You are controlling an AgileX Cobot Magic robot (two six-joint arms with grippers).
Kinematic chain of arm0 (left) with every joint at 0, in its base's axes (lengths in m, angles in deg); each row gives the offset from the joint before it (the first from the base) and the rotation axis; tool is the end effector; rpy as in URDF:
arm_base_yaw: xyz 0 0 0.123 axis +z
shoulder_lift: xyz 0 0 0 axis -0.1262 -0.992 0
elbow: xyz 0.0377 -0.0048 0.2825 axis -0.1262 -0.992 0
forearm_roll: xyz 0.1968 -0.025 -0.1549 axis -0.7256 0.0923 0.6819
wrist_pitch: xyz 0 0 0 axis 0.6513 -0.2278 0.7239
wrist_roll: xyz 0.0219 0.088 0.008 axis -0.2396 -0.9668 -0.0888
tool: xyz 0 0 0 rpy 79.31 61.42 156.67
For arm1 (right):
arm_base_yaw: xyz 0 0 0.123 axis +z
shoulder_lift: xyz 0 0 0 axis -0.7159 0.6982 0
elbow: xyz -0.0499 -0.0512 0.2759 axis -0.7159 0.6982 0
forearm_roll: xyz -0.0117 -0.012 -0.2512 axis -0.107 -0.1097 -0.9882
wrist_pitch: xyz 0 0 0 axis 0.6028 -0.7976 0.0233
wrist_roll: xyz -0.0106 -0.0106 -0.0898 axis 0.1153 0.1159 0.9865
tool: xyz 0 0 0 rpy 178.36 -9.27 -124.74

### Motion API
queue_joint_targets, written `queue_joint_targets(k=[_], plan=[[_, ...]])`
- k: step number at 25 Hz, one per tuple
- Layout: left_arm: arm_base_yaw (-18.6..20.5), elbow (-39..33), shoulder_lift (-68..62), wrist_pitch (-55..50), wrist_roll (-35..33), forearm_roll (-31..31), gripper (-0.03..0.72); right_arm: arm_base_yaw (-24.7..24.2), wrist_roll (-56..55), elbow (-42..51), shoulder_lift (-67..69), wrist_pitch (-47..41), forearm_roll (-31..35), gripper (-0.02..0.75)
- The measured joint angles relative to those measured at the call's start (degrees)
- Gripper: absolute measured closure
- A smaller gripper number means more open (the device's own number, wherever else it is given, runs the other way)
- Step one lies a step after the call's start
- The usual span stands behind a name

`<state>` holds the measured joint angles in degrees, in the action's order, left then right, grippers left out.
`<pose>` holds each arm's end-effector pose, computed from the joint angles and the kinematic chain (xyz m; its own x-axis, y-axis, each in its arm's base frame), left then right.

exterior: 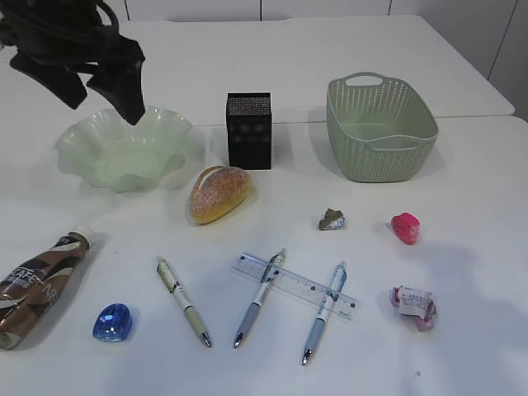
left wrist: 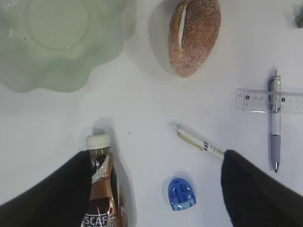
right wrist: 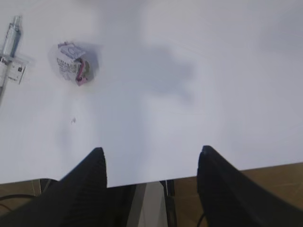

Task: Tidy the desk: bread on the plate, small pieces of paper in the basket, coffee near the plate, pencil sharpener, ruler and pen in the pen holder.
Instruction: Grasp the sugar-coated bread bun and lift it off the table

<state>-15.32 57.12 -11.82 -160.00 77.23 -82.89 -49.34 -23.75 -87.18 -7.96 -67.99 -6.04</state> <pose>0.3489 -0.1431 0.3387 -0.8757 0.3245 -0.3576 0.3458 0.9383 0.0047 0.1702 -0.0068 0.3055 -0.9385 0.1742 -0.2981 0.1584 0.9844 0.0764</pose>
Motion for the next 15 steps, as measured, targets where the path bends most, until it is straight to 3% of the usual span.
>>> queue_joint_targets(k=[5,11,15], plan=[[0.00,0.20,-1.37,0.00,0.10,0.01,0.113,0.00,0.00,0.00,1.10,3.89,0.00,0.260],[0.00,0.59,-1.37,0.49,0.36,6.14,0.117,0.00,0.00,0.00,4.16,5.47,0.00,0.260],[0.00,0.59,-1.37,0.49,0.88,6.97,0.134,0.00,0.00,0.00,4.23,8.13,0.00,0.260]])
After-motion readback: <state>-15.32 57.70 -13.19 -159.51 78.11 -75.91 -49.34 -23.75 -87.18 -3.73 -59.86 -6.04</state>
